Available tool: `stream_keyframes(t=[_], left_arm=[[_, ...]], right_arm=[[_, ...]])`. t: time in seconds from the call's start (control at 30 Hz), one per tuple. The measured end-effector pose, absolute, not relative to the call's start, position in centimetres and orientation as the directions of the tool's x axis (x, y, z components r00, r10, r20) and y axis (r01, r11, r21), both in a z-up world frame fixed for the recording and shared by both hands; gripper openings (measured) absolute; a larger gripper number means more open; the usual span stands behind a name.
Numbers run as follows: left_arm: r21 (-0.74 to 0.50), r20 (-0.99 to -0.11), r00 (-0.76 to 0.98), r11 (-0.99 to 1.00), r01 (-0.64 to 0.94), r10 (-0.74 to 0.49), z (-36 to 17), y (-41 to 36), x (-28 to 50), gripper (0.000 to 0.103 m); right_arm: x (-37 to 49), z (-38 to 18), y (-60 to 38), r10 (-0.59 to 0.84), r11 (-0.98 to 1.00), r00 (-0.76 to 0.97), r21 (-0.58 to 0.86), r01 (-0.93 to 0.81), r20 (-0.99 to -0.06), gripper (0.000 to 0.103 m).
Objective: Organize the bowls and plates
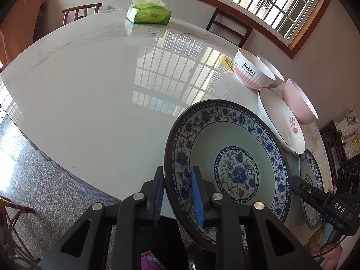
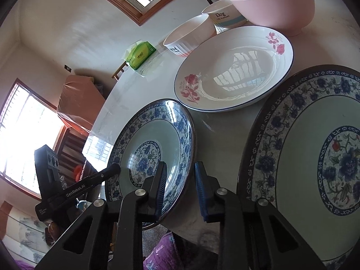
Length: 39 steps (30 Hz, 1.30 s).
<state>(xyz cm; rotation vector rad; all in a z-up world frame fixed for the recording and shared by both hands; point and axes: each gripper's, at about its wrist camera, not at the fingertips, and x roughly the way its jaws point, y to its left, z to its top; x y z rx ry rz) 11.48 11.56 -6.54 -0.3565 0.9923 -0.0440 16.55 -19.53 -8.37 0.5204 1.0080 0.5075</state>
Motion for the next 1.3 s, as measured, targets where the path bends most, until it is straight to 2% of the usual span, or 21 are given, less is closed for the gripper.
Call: stream_keyframes(t=[0.1, 0.97, 1.3], left_arm=[[-0.313, -0.809, 0.557, 0.940, -0.139, -0.186, -6.5, 11.9, 11.6, 0.023], [-0.268, -0.788, 0.615, 0.915, -0.301, -0.028, -6.1, 18.1, 13.9, 0.023], [-0.263, -0.761, 0.649, 0.914, -0.309, 0.001, -6.8, 19.1, 15.0, 0.024]], right_arm=[[16.9, -8.6, -19.5, 0.612, 0.775, 0.439, 0.610, -0.166, -0.658, 0.018], [22.7, -8.5, -13.1, 0.607, 0.795, 0.382, 0.534, -0.288, -0.697, 0.017], [23.6, -8.2, -11.6, 0.589, 0.808, 0.396, 0.508, -0.298, -0.704, 0.017]])
